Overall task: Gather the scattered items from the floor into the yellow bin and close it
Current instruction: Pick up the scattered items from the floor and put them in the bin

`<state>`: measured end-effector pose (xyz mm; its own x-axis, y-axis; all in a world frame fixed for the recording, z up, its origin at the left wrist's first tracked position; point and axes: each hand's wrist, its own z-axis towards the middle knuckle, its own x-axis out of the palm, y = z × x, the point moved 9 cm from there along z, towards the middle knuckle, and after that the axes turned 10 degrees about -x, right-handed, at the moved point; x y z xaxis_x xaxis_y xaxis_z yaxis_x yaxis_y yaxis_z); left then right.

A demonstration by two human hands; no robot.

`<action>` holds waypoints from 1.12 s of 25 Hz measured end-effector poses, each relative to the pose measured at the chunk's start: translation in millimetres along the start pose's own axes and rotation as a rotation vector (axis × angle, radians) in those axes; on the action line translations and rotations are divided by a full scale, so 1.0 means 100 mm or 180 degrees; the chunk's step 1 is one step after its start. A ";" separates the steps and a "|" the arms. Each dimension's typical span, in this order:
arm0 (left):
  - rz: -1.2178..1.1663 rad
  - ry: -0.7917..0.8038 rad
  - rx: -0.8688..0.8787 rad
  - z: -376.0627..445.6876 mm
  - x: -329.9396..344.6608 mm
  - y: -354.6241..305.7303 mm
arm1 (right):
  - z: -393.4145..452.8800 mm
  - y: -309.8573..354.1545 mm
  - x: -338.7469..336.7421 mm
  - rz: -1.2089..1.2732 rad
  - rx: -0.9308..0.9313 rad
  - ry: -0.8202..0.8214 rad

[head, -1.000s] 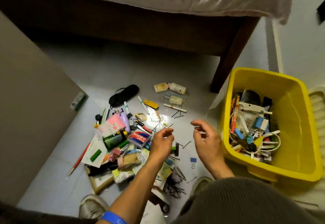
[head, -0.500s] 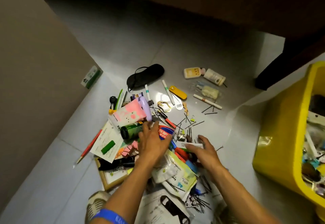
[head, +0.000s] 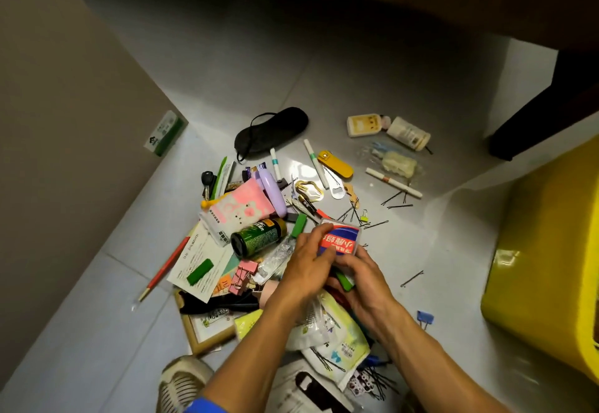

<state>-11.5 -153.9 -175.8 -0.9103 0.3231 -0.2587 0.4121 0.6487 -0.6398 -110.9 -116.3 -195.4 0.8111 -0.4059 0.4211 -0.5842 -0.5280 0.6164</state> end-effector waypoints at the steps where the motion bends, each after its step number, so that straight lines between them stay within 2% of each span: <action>1: -0.0228 0.0037 0.0048 -0.03 -0.01 -0.03 | -0.02 0.05 0.01 -0.0016 -0.0045 0.0021; 5: -0.0551 0.0013 0.0407 -0.26 -0.06 -0.30 | -0.16 0.35 0.01 -0.0078 -0.0214 0.0149; 9: -0.0909 -0.0059 0.0791 -0.68 -0.09 -0.75 | -0.52 0.80 0.09 0.0189 -0.0459 0.0394; 14: -0.1241 0.0052 0.1313 -1.34 0.21 -1.42 | -1.16 1.42 -0.02 0.0504 -0.0884 0.0428; 18: -0.1275 0.0451 0.1655 -1.77 0.88 -2.00 | -1.67 2.02 -0.51 0.0844 -0.1375 0.0166; 22: -0.0719 0.1059 0.1768 -2.10 1.92 -2.48 | -2.12 2.53 -1.44 0.1196 -0.1805 -0.0462; 25: -0.0156 0.1418 0.1426 -2.05 2.62 -2.46 | -2.25 2.59 -2.08 0.1491 -0.1787 -0.0963; 28: 0.0159 0.1590 0.0991 -1.84 2.90 -2.23 | -2.15 2.38 -2.47 0.1757 -0.1464 -0.1285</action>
<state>-360.4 -77.9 25.1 -0.7304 0.6824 0.0297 0.3545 0.4159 -0.8375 -444.6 18.9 -9.8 0.2867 -0.8009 0.5257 -0.7551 0.1488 0.6385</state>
